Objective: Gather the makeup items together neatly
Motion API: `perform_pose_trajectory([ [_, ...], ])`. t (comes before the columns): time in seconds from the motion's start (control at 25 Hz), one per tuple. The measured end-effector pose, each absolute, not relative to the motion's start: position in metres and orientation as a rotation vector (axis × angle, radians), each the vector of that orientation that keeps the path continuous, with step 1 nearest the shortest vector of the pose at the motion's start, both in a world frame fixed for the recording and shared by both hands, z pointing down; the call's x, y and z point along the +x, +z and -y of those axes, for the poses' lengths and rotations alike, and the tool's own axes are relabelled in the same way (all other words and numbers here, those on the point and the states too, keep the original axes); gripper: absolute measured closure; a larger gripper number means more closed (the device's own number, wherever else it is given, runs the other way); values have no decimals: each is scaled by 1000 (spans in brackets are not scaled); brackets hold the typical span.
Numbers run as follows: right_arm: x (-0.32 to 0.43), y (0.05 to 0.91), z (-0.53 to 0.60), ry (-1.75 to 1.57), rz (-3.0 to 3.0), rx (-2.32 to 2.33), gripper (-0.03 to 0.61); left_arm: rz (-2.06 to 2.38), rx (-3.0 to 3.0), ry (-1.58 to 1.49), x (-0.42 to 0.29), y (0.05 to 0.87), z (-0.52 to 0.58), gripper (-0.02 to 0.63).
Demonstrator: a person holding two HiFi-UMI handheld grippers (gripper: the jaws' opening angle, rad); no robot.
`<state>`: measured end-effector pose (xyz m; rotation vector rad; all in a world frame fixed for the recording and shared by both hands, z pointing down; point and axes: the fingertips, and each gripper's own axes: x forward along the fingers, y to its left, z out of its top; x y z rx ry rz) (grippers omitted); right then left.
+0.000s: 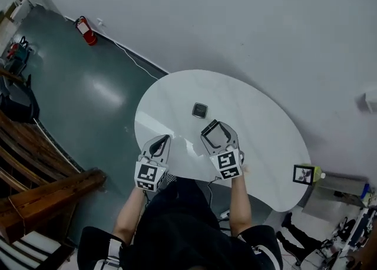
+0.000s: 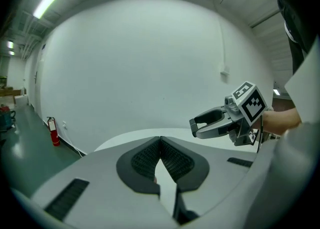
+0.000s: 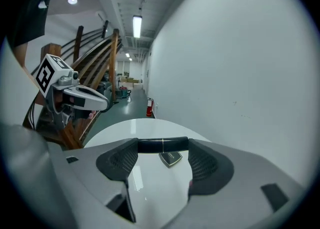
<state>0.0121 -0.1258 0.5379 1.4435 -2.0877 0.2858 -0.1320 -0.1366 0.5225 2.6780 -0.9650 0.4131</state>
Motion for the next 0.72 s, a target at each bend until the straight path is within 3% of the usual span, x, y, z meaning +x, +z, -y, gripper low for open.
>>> perform_pose_trajectory([
  [0.72, 74, 517, -77, 427, 1806, 1896, 276, 488, 2884, 407, -54, 501, -11, 597],
])
